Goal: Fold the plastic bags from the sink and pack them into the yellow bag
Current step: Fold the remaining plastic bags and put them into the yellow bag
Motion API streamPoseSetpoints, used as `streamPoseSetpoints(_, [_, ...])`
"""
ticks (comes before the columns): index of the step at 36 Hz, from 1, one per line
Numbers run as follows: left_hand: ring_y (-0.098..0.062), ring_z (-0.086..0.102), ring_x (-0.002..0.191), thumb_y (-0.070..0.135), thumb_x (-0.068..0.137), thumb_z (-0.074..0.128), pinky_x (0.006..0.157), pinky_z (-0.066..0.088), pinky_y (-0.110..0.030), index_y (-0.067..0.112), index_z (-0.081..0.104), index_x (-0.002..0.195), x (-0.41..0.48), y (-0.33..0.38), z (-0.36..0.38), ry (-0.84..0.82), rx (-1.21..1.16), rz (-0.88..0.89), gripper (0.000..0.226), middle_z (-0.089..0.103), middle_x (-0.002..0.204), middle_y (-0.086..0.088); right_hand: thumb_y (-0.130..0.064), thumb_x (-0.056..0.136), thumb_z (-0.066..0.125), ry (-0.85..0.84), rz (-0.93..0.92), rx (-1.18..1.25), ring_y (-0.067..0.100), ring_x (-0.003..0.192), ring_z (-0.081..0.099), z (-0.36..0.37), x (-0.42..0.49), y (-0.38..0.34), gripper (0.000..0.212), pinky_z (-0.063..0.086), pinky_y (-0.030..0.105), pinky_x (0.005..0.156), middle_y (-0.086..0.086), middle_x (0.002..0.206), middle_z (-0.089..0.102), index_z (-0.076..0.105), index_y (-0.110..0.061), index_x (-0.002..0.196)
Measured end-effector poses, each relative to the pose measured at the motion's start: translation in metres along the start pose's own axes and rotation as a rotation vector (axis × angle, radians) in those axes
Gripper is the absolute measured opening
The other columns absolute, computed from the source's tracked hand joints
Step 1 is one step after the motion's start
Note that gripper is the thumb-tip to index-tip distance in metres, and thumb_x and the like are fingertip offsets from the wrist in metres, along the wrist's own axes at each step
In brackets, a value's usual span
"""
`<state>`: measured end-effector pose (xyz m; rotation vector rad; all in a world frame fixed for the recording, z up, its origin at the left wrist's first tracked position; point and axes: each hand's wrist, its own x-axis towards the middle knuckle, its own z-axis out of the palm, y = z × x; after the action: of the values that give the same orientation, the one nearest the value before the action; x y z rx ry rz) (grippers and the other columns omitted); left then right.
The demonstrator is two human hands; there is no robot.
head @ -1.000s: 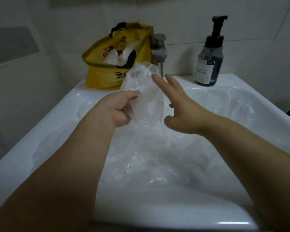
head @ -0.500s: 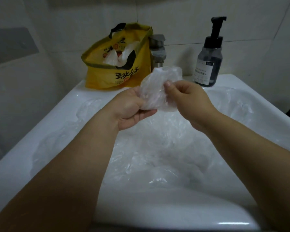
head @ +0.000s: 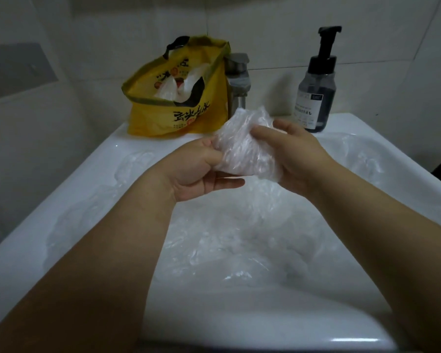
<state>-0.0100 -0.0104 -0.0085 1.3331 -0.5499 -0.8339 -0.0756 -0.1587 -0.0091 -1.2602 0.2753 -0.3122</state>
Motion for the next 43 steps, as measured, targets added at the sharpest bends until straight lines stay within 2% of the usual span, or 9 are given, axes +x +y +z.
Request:
streamPoseSetpoints(4, [-0.021,0.07,0.096,0.021,0.085,0.056,0.078,0.06,-0.038,0.02,0.061,0.117,-0.003,0.004,-0.005,0.013,0.039,0.014,0.032,0.071,0.104,-0.004,-0.016,0.081,0.074,0.079,-0.14,-0.068,0.02,0.091,0.065,-0.006,0.0,-0.006,0.073,0.06,0.034,0.071,0.003,0.129,0.049,0.035,-0.025,0.142])
streamPoseSetpoints(8, [-0.03,0.06,0.12,0.059,0.073,0.068,0.095,0.051,-0.049,0.016,0.055,0.134,-0.001,0.005,-0.011,-0.084,0.027,-0.046,0.076,0.062,0.13,-0.012,-0.019,0.077,0.077,-0.04,-0.147,-0.298,0.019,0.09,0.065,-0.005,-0.007,-0.008,0.074,0.06,0.036,0.073,0.0,0.123,0.048,0.039,-0.029,0.139])
streamPoseSetpoints(13, [-0.027,0.066,0.111,0.026,0.086,0.065,0.095,0.053,-0.041,0.007,0.052,0.133,0.003,-0.003,-0.006,0.01,0.081,-0.006,0.052,0.067,0.121,-0.015,-0.019,0.074,0.08,-0.16,-0.17,-0.517,0.018,0.092,0.066,0.003,-0.01,0.002,0.081,0.059,0.03,0.076,-0.003,0.115,0.052,0.035,-0.03,0.141])
streamPoseSetpoints(18, [-0.022,0.071,0.095,0.009,0.094,0.056,0.076,0.059,-0.032,0.007,0.057,0.129,0.012,0.0,-0.009,0.277,-0.038,0.142,0.035,0.072,0.108,-0.011,-0.022,0.078,0.076,-0.11,0.011,-0.188,0.034,0.114,0.057,0.001,0.0,0.0,0.099,0.052,0.049,0.091,0.012,0.139,0.044,0.01,-0.031,0.151])
streamPoseSetpoints(20, [-0.021,0.07,0.096,0.007,0.095,0.055,0.074,0.058,-0.03,0.008,0.057,0.129,0.014,0.001,-0.008,0.326,-0.09,0.196,0.035,0.07,0.113,-0.011,-0.038,0.067,0.082,-0.178,0.174,-0.13,0.041,0.122,0.05,0.001,0.001,0.002,0.104,0.053,0.051,0.089,0.015,0.143,0.042,0.02,-0.027,0.15])
streamPoseSetpoints(23, [-0.024,0.069,0.098,0.004,0.094,0.055,0.079,0.059,-0.034,0.005,0.056,0.13,0.016,0.0,-0.007,0.365,-0.143,0.217,0.036,0.068,0.117,-0.016,-0.029,0.079,0.074,-0.227,0.273,-0.144,0.034,0.107,0.063,0.007,-0.004,0.008,0.06,0.056,0.043,0.085,0.017,0.121,0.063,0.05,-0.009,0.13])
streamPoseSetpoints(26, [-0.023,0.069,0.095,-0.001,0.091,0.055,0.079,0.059,-0.033,0.001,0.055,0.13,0.017,0.0,-0.005,0.364,-0.169,0.233,0.038,0.068,0.114,-0.016,-0.01,0.092,0.057,-0.131,0.17,-0.049,0.029,0.096,0.068,0.006,-0.002,0.008,0.029,0.058,0.037,0.08,0.018,0.112,0.068,0.057,-0.003,0.12])
streamPoseSetpoints(35, [-0.025,0.066,0.106,-0.007,0.088,0.055,0.086,0.057,-0.028,-0.004,0.057,0.125,0.013,0.004,-0.015,0.282,-0.185,0.185,0.037,0.066,0.12,-0.018,0.001,0.093,0.052,-0.175,0.096,0.055,0.032,0.108,0.062,-0.005,0.001,-0.006,0.035,0.053,0.033,0.086,0.019,0.122,0.064,0.057,-0.003,0.127])
streamPoseSetpoints(43, [-0.024,0.061,0.112,0.002,0.077,0.06,0.091,0.049,-0.028,-0.003,0.059,0.123,0.004,0.006,-0.015,0.136,-0.11,0.039,0.046,0.065,0.121,-0.018,0.006,0.09,0.05,-0.333,0.096,0.051,0.02,0.079,0.069,-0.013,-0.002,-0.015,0.028,0.057,0.028,0.075,0.009,0.091,0.073,0.066,-0.012,0.105])
